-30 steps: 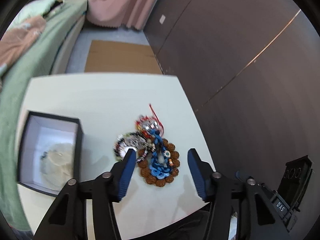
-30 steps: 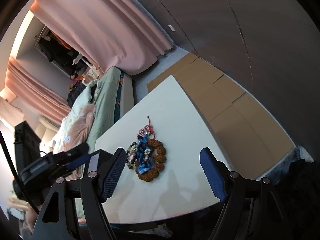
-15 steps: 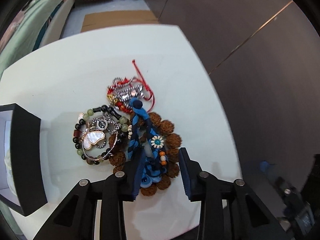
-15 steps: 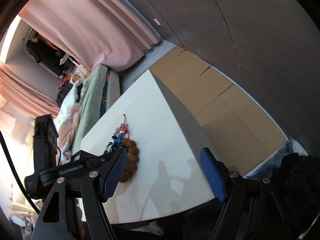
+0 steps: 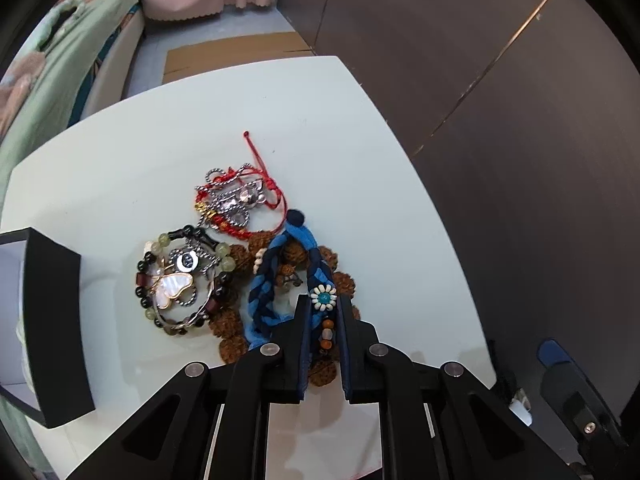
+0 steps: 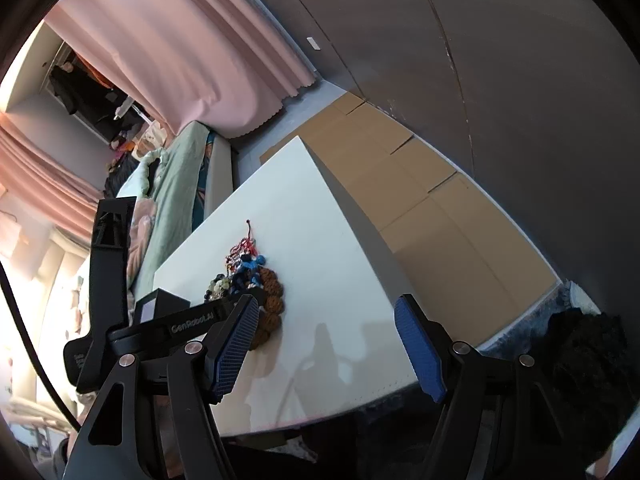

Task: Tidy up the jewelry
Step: 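Carry the blue bracelet into the box with left while right grasps the green bead bracelet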

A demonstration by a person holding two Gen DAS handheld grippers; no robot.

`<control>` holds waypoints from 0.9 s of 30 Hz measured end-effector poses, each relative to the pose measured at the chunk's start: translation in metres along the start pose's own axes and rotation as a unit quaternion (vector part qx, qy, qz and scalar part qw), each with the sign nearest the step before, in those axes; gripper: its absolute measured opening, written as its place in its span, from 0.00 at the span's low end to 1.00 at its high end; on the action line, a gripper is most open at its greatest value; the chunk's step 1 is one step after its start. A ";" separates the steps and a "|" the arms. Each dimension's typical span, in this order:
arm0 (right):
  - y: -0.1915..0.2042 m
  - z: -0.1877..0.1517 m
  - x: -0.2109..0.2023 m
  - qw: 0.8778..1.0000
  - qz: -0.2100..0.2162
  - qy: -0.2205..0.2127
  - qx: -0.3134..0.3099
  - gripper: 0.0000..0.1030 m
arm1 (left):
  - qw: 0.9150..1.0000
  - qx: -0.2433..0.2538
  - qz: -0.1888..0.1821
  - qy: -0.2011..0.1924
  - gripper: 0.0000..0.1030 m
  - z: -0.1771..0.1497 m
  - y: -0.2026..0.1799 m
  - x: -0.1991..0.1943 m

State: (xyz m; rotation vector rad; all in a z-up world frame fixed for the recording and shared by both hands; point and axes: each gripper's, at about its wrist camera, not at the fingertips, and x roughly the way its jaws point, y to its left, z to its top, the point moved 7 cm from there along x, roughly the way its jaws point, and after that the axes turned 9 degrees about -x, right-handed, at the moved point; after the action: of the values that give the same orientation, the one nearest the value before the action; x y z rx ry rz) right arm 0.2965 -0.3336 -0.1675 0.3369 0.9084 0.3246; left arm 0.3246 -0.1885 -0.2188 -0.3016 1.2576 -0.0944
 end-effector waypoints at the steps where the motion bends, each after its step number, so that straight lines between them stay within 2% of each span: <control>1: 0.001 -0.001 -0.001 1.000 0.000 -0.001 0.001 0.70 | 1.000 0.001 0.000 0.002 0.13 -0.001 0.000 0.000; 6: 0.007 -0.007 -0.008 1.000 -0.004 -0.006 -0.001 0.70 | 1.000 -0.003 -0.016 -0.009 0.12 -0.002 0.003 -0.010; 13: 0.019 -0.011 -0.017 1.000 -0.010 -0.010 -0.012 0.70 | 0.994 -0.041 -0.067 -0.075 0.11 0.008 0.023 -0.059; 16: 0.027 -0.011 -0.015 1.000 -0.012 -0.009 -0.019 0.70 | 0.989 -0.057 -0.088 -0.107 0.11 0.011 0.035 -0.082; 20: 0.041 -0.012 -0.008 0.999 -0.011 -0.005 -0.032 0.70 | 0.980 -0.054 -0.113 -0.154 0.11 0.008 0.044 -0.115; 24: 0.053 -0.015 0.007 0.999 -0.010 0.010 -0.033 0.56 | 0.970 -0.068 -0.151 -0.178 0.11 0.003 0.061 -0.138; 27: 0.061 -0.016 0.023 0.999 -0.013 0.021 -0.032 0.54 | 0.963 -0.073 -0.163 -0.203 0.11 -0.001 0.075 -0.158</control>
State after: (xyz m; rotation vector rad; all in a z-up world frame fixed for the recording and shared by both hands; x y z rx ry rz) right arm 0.2889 -0.2674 -0.1671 0.2590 0.9413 0.3370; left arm 0.2680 -0.0799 -0.0944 -0.6234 0.8008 -0.2102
